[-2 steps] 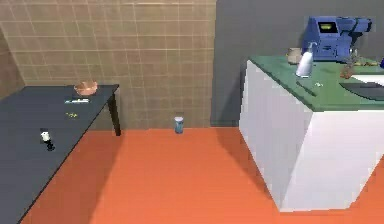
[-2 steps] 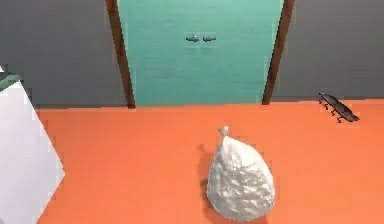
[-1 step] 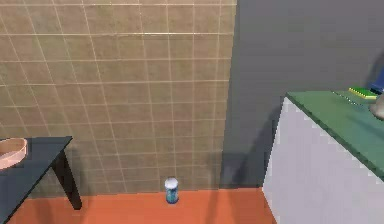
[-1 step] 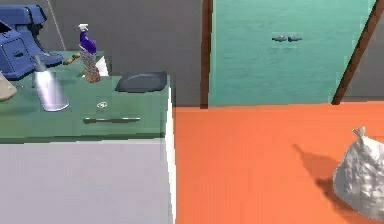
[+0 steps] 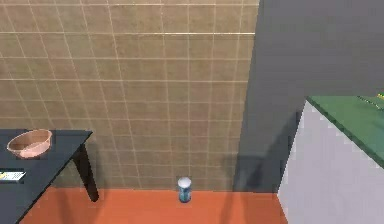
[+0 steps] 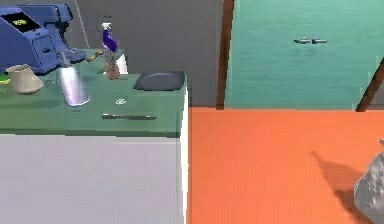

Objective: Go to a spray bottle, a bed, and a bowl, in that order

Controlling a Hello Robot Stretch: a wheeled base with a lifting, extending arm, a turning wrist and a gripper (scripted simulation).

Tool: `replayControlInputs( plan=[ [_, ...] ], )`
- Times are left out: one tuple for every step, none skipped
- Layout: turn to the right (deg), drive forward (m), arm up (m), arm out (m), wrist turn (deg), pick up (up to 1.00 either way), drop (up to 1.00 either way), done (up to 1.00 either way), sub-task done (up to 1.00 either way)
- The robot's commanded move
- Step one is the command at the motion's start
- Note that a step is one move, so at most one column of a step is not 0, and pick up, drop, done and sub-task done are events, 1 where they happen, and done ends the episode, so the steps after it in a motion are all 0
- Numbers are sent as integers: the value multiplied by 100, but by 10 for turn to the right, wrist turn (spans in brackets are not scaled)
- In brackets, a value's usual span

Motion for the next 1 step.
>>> replayControlInputs(
  plan=[
    [-30,0,0,0,0,0,0,0,0]
  ],
)
